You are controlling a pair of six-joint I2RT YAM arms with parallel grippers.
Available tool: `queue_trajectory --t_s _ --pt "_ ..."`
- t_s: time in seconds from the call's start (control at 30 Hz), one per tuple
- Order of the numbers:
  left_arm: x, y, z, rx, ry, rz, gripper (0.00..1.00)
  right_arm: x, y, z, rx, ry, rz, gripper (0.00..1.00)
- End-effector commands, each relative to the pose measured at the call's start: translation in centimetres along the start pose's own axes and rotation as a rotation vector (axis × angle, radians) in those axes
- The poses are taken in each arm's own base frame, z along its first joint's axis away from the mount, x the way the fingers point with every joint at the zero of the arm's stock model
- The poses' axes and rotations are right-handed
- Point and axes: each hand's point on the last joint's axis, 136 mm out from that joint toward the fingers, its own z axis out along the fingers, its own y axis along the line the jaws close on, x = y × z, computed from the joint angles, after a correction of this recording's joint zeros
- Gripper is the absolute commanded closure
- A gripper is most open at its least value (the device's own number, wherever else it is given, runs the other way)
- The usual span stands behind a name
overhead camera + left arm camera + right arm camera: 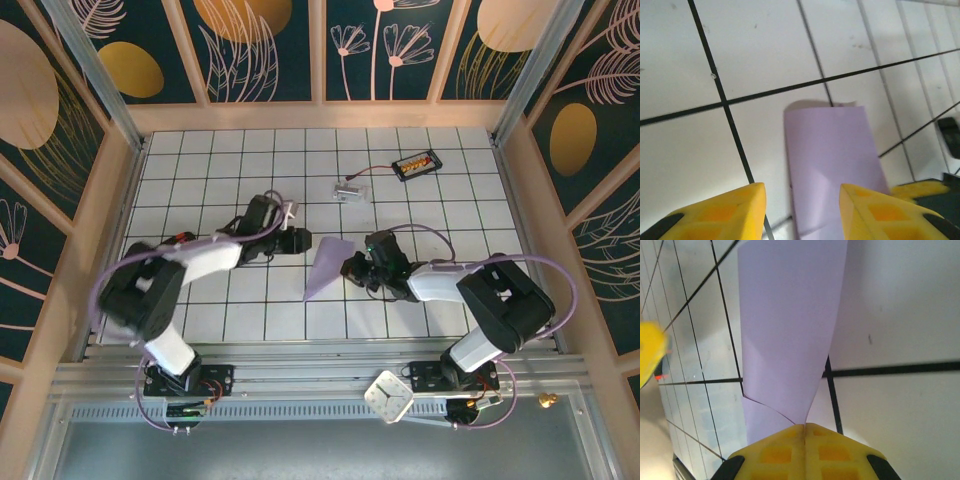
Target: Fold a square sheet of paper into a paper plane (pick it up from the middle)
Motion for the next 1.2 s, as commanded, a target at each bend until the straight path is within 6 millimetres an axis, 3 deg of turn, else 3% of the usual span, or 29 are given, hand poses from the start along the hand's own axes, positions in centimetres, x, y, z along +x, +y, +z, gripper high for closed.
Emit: queue_trajectory --t_s 0.0,0.2,0.4,0.73,1.17 --pt "1.2 -2.6 -1.7 0.011 -0.102 0.065 0.59 -1.0 1.8 -0.6 -0.011 -0.051 0.084 1.00" --pt "5.2 -5.0 -3.1 0.074 -0.136 0.196 0.57 -1.1 3.3 -0.7 -0.045 -0.026 0.121 1.00" --pt "7.2 -5.4 -2.0 0.039 -0.115 0.353 0.49 -1.2 4.7 -1.1 -0.076 -0.010 0.154 1.00" --pt "7.6 -4.9 0.6 -0.028 -0.081 0.470 0.47 -0.8 5.1 -1.3 -0.115 0.005 0.211 1.00" --pt "7.8 -3.6 2.6 -0.112 -0.056 0.524 0.51 -0.4 5.7 -1.1 -0.145 0.028 0.247 1.00"
